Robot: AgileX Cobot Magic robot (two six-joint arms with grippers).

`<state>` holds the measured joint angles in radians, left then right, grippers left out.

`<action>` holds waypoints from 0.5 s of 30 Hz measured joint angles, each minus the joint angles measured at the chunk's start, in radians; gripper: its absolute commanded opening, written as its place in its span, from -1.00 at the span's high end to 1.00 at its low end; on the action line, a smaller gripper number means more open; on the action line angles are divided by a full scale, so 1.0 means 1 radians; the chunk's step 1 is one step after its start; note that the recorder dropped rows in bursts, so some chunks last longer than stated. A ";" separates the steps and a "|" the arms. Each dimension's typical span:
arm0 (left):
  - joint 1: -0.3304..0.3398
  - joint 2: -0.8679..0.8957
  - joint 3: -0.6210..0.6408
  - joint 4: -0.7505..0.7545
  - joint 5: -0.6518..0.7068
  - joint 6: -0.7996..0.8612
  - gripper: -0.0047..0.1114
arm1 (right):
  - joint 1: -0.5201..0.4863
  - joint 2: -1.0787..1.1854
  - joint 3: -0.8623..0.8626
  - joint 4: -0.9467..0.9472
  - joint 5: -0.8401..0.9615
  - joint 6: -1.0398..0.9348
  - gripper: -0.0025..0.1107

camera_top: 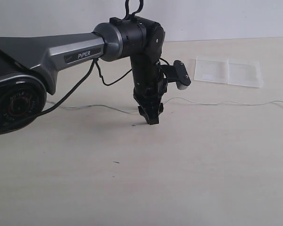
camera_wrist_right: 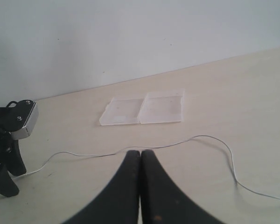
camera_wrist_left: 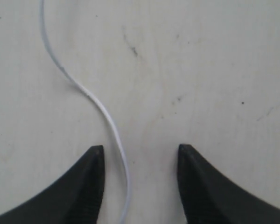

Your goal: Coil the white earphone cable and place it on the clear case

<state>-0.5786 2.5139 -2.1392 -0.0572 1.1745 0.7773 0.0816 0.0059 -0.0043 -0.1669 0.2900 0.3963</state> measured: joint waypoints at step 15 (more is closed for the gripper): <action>0.000 -0.159 0.000 0.048 -0.022 -0.128 0.92 | 0.000 0.000 0.000 0.000 0.002 0.000 0.96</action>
<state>-0.5786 2.3547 -2.1392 -0.0091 1.1524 0.6489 0.0816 0.0059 -0.0043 -0.1669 0.2919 0.3963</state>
